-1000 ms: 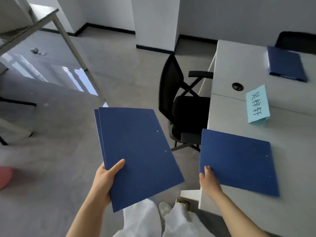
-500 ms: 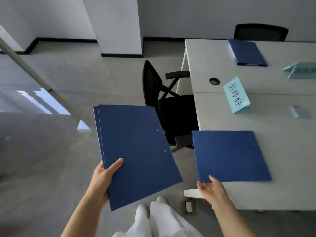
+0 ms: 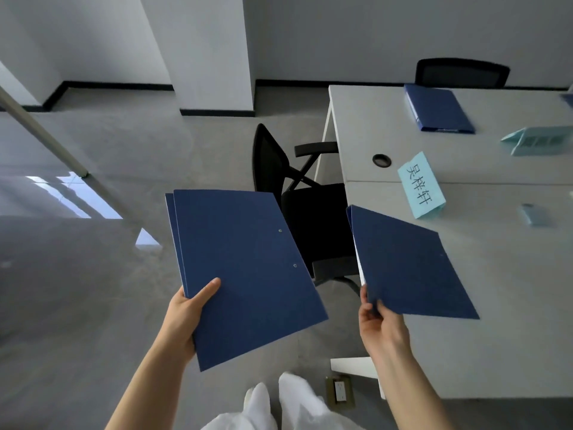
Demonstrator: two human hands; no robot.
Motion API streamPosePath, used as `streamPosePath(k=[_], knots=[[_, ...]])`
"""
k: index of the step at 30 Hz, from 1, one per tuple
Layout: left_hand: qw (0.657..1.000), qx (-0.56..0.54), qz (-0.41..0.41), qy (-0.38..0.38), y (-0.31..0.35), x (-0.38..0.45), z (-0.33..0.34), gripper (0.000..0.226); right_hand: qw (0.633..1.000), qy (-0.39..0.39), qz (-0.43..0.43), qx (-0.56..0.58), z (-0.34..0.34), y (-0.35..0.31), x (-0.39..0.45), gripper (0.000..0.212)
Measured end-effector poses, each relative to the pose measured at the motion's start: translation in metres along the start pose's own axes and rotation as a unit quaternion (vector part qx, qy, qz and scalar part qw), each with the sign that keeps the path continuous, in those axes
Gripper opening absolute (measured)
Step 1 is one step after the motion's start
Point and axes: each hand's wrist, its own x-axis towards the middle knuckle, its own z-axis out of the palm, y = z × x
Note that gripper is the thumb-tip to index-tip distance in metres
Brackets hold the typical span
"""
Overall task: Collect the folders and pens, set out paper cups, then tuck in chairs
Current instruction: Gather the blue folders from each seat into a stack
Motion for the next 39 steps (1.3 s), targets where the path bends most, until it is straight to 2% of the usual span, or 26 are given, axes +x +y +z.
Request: streamPosePath(k=[4,8,10,13,16,18,21,24,28,29,30,33,35,37,39], knots=[[1.0,-0.004,0.011,-0.001,0.008,0.009,0.011,0.038,0.992,-0.106,0.064,-0.028,0.028,-0.002,-0.022,0.035],[1.0,-0.012,0.019,0.011,0.017,0.014,0.021,0.031,0.951,-0.209,0.107,-0.203,0.052,-0.021,-0.021,0.029],[0.999,-0.014,0.013,0.026,0.021,0.017,0.022,0.032,0.906,-0.255,0.094,-0.325,0.062,-0.03,-0.017,0.027],[0.998,-0.025,0.008,0.052,0.03,0.021,0.015,0.036,0.813,-0.308,0.049,-0.492,0.081,-0.031,-0.009,0.029],[0.997,-0.026,0.009,0.069,0.037,0.027,0.002,0.041,0.712,-0.362,0.029,-0.601,0.106,-0.017,-0.007,0.031],[0.997,-0.027,0.012,0.071,0.043,0.031,-0.005,0.047,0.671,-0.384,0.031,-0.633,0.124,-0.004,-0.009,0.029],[0.996,-0.038,0.002,0.083,0.054,0.047,-0.028,0.052,0.617,-0.384,0.003,-0.686,0.158,0.031,-0.004,0.023],[0.994,-0.049,-0.002,0.096,0.07,0.067,-0.052,0.045,0.538,-0.356,-0.043,-0.763,0.186,0.063,0.006,0.01],[0.993,-0.043,-0.001,0.114,0.108,0.108,-0.097,0.033,0.446,-0.327,-0.102,-0.827,0.232,0.123,0.024,0.018],[0.993,-0.044,-0.004,0.113,0.121,0.117,-0.106,0.033,0.441,-0.324,-0.111,-0.83,0.243,0.138,0.027,0.021],[0.993,-0.044,-0.001,0.108,0.136,0.13,-0.119,0.033,0.466,-0.325,-0.097,-0.817,0.259,0.157,0.031,0.022],[0.995,-0.035,-0.006,0.098,0.177,0.172,-0.147,0.035,0.618,-0.328,0.036,-0.713,0.304,0.205,0.041,0.026],[0.997,-0.008,-0.012,0.08,0.209,0.208,-0.163,0.035,0.675,-0.297,0.089,-0.67,0.337,0.238,0.059,0.031],[0.998,0.014,-0.017,0.056,0.225,0.224,-0.161,0.035,0.713,-0.272,0.112,-0.637,0.351,0.249,0.067,0.038],[0.999,0.026,-0.011,0.036,0.243,0.246,-0.158,0.033,0.738,-0.248,0.099,-0.619,0.366,0.26,0.079,0.04]])
